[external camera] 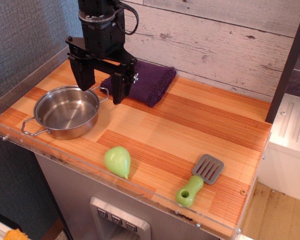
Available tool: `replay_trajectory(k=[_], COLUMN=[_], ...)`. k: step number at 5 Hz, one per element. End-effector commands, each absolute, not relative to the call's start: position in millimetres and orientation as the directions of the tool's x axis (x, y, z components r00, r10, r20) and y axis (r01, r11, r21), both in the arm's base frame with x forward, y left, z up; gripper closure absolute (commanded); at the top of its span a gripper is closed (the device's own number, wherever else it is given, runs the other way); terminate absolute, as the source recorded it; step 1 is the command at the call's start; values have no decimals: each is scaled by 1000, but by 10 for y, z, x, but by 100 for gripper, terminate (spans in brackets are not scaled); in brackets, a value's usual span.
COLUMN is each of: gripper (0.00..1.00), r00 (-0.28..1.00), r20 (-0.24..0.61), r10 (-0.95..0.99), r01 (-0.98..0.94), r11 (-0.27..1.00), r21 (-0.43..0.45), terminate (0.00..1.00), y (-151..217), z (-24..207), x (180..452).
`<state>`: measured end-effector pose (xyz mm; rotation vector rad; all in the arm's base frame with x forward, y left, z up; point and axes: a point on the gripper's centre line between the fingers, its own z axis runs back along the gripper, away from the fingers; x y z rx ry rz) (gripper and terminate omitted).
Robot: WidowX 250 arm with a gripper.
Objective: Put the food on the towel
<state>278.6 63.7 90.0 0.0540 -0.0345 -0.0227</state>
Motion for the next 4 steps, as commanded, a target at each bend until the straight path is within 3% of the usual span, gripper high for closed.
replay_trajectory(k=[1, 3, 4], gripper=[0, 0, 0], r00=[999, 996, 997], r20=[34, 41, 12], r10=[-24, -74, -79], r01=[22, 71, 78], r11=[998, 996, 995], r21=[54, 59, 69], terminate=[0, 0, 0], y=[637, 451, 455], z=[900, 880, 766], x=[2786, 2509, 2398])
